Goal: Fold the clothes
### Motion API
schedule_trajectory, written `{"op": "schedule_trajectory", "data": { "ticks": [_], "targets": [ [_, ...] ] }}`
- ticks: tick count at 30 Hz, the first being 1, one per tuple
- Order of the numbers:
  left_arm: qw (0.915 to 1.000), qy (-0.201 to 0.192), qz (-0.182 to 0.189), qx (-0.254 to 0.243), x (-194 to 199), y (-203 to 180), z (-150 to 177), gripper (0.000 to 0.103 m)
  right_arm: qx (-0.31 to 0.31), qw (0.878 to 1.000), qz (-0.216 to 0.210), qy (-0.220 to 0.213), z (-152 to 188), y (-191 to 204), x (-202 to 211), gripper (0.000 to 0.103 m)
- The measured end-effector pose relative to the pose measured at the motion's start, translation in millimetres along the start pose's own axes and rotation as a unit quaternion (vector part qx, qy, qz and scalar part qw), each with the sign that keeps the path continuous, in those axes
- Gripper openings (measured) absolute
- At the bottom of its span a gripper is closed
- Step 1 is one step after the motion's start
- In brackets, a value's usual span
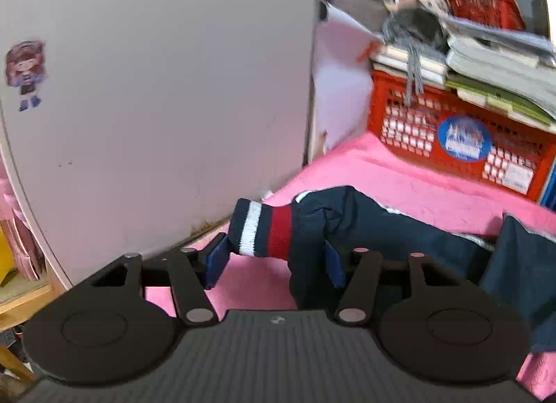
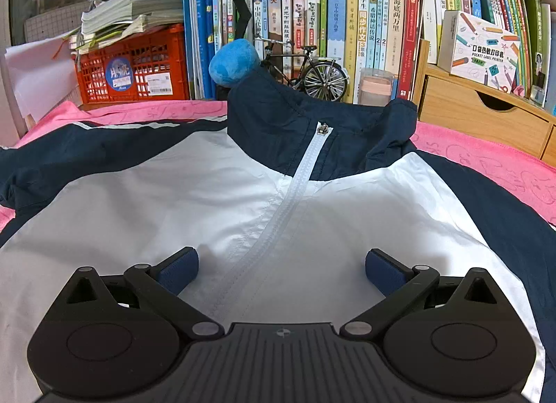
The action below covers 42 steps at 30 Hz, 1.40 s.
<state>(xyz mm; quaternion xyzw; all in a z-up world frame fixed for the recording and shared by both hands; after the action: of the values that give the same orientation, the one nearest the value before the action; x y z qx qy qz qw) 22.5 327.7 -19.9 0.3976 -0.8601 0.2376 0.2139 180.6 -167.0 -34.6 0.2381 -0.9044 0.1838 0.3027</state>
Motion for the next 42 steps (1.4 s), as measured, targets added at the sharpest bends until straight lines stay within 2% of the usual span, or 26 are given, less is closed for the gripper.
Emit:
{"op": "schedule_trajectory", "data": {
  "ticks": [1,3,5,7,8,9,11,12,14,15,16,18,19,21,23,25,28,31,33,35,36,38,40,42],
  "targets": [
    [0.9997,0.02,-0.011,0.008,-5.0,-0.1,2.0,0.086,0.0,1.0,0.0,0.0,0.0,0.0,0.0,0.103],
    [0.9986,0.04,-0.013,0.033,-16.4,4.0,6.2,0.091,0.0,1.0,0.0,0.0,0.1,0.2,-0.1,0.103],
    [0.9985,0.038,-0.018,0.036,-23.9,-0.3,4.5,0.09,0.0,1.0,0.0,0.0,0.1,0.3,-0.1,0.103],
    [0.9982,0.031,-0.029,0.041,-31.3,-6.0,0.9,0.086,0.0,1.0,0.0,0.0,0.2,0.2,-0.1,0.103],
    [0.9981,0.026,-0.035,0.044,-33.8,-9.2,-1.6,0.077,0.0,1.0,0.0,0.0,0.2,0.3,-0.1,0.103],
    [0.998,0.022,-0.04,0.044,-35.5,-12.7,-4.1,0.058,0.0,1.0,0.0,0.0,0.1,0.4,-0.2,0.103],
    [0.9985,-0.005,-0.037,0.04,-28.7,-21.8,-11.3,0.043,-0.001,1.0,0.0,0.0,0.1,0.5,-0.3,0.103],
    [0.9986,-0.023,-0.032,0.034,-22.3,-26.8,-15.4,0.041,-0.001,1.0,0.0,0.0,0.3,0.5,-0.3,0.103],
    [0.9953,-0.092,-0.03,-0.008,-7.8,-47.0,-26.0,0.041,-0.001,1.0,0.0,0.0,0.5,0.5,-0.5,0.103],
    [0.9887,-0.14,-0.036,-0.041,2.7,-58.9,-30.2,0.041,-0.001,1.0,0.0,0.0,0.5,0.5,-0.5,0.103],
    [0.9772,-0.194,-0.042,-0.076,13.4,-72.9,-35.9,0.041,-0.001,1.0,0.0,0.0,0.5,0.4,-0.5,0.103],
    [0.9492,-0.288,-0.045,-0.117,29.6,-95.5,-52.4,0.041,-0.001,1.0,-0.001,0.0,0.6,0.3,-0.4,0.103],
    [0.9374,-0.321,-0.046,-0.127,34.5,-104.7,-62.5,0.041,-0.001,1.0,-0.001,0.0,0.5,0.2,-0.5,0.103],
    [0.9255,-0.35,-0.062,-0.132,32.3,-115.2,-81.2,0.041,-0.001,1.0,-0.001,0.0,0.5,0.1,-0.5,0.103],
    [0.9276,-0.337,-0.085,-0.137,12.7,-120.4,-94.9,0.041,-0.002,1.0,-0.001,0.0,0.2,0.2,-0.4,0.103],
    [0.9316,-0.311,-0.105,-0.157,-12.0,-121.8,-94.1,0.042,-0.002,1.0,-0.001,0.0,0.1,0.2,-0.3,0.103],
    [0.9308,-0.28,-0.124,-0.2,-42.1,-118.7,-71.3,0.049,-0.002,1.0,-0.001,0.0,0.0,0.0,-0.2,0.103],
    [0.9365,-0.22,-0.134,-0.238,-70.7,-114.2,-44.3,0.054,-0.002,1.0,-0.001,0.0,0.0,0.1,-0.3,0.103],
    [0.9384,-0.181,-0.143,-0.257,-86.7,-116.6,-28.3,0.071,-0.002,1.0,-0.001,0.0,0.0,0.1,-0.3,0.103],
    [0.942,-0.152,-0.14,-0.264,-92.7,-113.8,-21.2,0.081,-0.002,1.0,-0.001,0.0,-0.1,0.0,-0.2,0.103],
    [0.9451,-0.142,-0.135,-0.262,-92.2,-112.0,-19.7,0.09,-0.002,1.0,-0.001,0.0,-0.1,0.0,-0.2,0.103],
    [0.96,-0.11,-0.104,-0.235,-89.3,-106.7,-28.0,0.103,-0.002,1.0,-0.001,0.0,-0.1,-0.1,-0.2,0.103],
    [0.9766,-0.084,-0.063,-0.188,-82.6,-99.1,-42.6,0.103,-0.002,1.0,-0.001,0.0,-0.1,-0.1,-0.2,0.103],
    [0.9871,-0.066,-0.032,-0.142,-70.5,-89.5,-56.0,0.103,-0.002,1.0,-0.001,0.0,0.0,-0.2,-0.2,0.103]
  ]
}}
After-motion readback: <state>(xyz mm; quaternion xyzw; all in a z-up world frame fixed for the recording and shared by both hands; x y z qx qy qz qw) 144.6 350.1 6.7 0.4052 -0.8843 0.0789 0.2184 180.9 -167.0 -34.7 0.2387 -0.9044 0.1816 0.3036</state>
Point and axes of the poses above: each gripper's, at about its wrist camera, not at the fingertips, and x roughly against the way its jaws point, y to its left, z to its underside, the point moved 2 cm from there along -x, roughly the way its jaws point, and after that the axes turned 15 degrees about x, right-handed, at the moved point
